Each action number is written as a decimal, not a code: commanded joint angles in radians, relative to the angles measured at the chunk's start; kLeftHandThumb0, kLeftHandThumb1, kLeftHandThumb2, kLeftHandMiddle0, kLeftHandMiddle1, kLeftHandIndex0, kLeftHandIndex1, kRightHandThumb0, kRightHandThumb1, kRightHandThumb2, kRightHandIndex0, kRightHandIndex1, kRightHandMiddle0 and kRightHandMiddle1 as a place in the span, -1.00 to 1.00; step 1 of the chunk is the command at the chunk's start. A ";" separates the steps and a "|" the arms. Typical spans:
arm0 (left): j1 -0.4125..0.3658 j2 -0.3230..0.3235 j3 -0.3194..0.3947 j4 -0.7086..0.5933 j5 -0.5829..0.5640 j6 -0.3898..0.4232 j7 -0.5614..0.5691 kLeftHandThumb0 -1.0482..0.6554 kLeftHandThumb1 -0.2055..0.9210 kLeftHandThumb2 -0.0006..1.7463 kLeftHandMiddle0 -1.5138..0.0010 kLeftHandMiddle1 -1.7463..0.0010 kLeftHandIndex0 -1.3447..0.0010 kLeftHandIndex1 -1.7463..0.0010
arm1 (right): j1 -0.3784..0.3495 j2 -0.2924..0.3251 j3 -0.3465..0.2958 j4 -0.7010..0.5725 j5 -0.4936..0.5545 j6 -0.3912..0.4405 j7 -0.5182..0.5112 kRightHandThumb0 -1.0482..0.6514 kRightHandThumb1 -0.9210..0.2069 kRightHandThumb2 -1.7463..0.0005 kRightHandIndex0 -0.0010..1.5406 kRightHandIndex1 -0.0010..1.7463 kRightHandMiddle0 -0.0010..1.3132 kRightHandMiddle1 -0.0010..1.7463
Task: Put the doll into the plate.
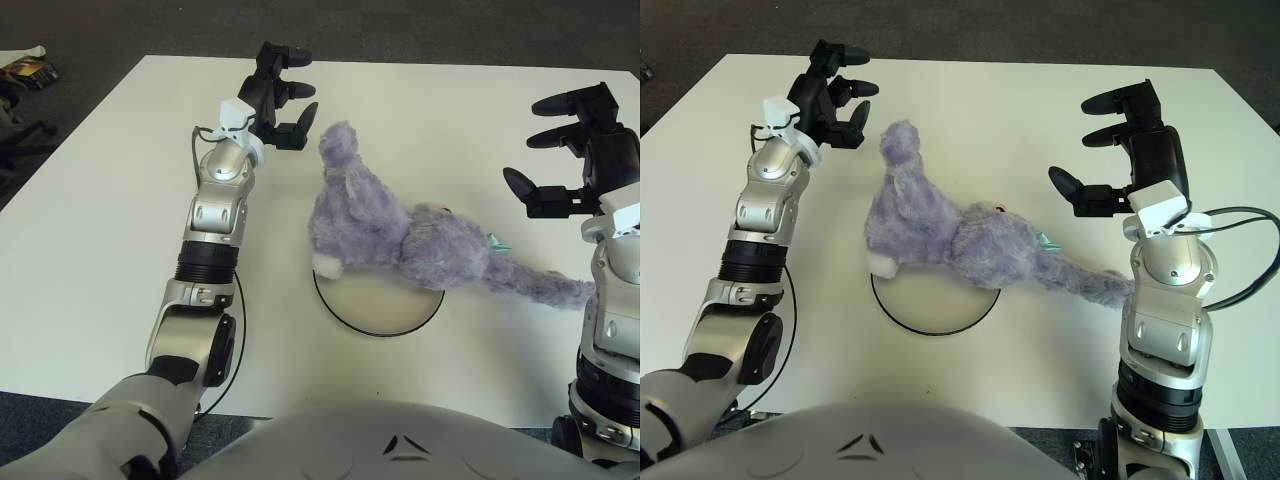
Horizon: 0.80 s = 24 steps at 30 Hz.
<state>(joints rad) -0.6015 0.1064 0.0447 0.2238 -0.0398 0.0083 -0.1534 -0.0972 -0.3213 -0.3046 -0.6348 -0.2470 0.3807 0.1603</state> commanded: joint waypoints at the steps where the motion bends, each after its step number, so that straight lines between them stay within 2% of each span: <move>1: -0.026 0.002 0.021 0.070 0.004 -0.067 0.028 0.15 0.30 0.13 0.32 -0.68 0.61 -0.96 | 0.010 -0.006 -0.037 0.039 0.016 -0.039 -0.029 0.59 -0.15 -0.15 -0.30 0.77 -0.77 0.70; 3: -0.033 0.004 0.020 0.111 0.013 -0.113 0.037 0.19 0.24 0.19 0.26 -0.72 0.58 -0.98 | 0.013 -0.016 -0.058 0.070 0.022 -0.041 -0.033 0.65 -0.17 -0.15 -0.27 0.79 -0.75 0.72; 7: -0.045 0.005 0.023 0.181 0.015 -0.178 0.039 0.21 0.11 0.32 0.17 -0.79 0.53 -1.00 | 0.014 0.002 -0.073 0.070 0.040 -0.003 -0.042 0.71 -0.19 -0.16 -0.26 0.82 -0.70 0.75; 9: -0.052 0.005 0.024 0.212 0.014 -0.201 0.040 0.22 0.05 0.37 0.15 -0.83 0.52 -1.00 | 0.020 0.036 -0.069 0.038 0.047 0.025 -0.063 0.72 -0.18 -0.17 -0.25 0.82 -0.67 0.76; 12: -0.062 0.003 0.025 0.258 0.026 -0.234 0.059 0.22 -0.01 0.44 0.13 -0.87 0.50 -1.00 | 0.020 0.067 -0.074 0.046 0.056 0.017 -0.101 0.73 -0.15 -0.20 -0.23 0.82 -0.61 0.79; 15: -0.063 0.001 0.023 0.280 0.044 -0.252 0.089 0.22 -0.04 0.49 0.27 -0.96 0.36 -1.00 | 0.020 0.093 -0.070 0.039 0.050 0.033 -0.131 0.40 -0.10 -0.27 -0.19 0.83 -0.47 0.83; 19: -0.060 -0.005 0.019 0.287 0.064 -0.254 0.123 0.22 -0.07 0.51 0.32 -0.99 0.29 -1.00 | 0.026 0.132 -0.070 0.037 0.057 0.053 -0.165 0.28 -0.06 -0.34 -0.19 0.88 -0.43 0.87; 24: -0.052 -0.014 0.015 0.278 0.080 -0.226 0.156 0.22 -0.09 0.53 0.33 -1.00 0.27 -1.00 | 0.029 0.149 -0.094 0.067 0.103 0.019 -0.178 0.24 0.00 -0.41 -0.18 0.88 -0.44 0.96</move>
<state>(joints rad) -0.6483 0.0964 0.0626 0.5059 0.0280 -0.2303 -0.0207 -0.0753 -0.1808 -0.3741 -0.5859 -0.1739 0.4174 -0.0039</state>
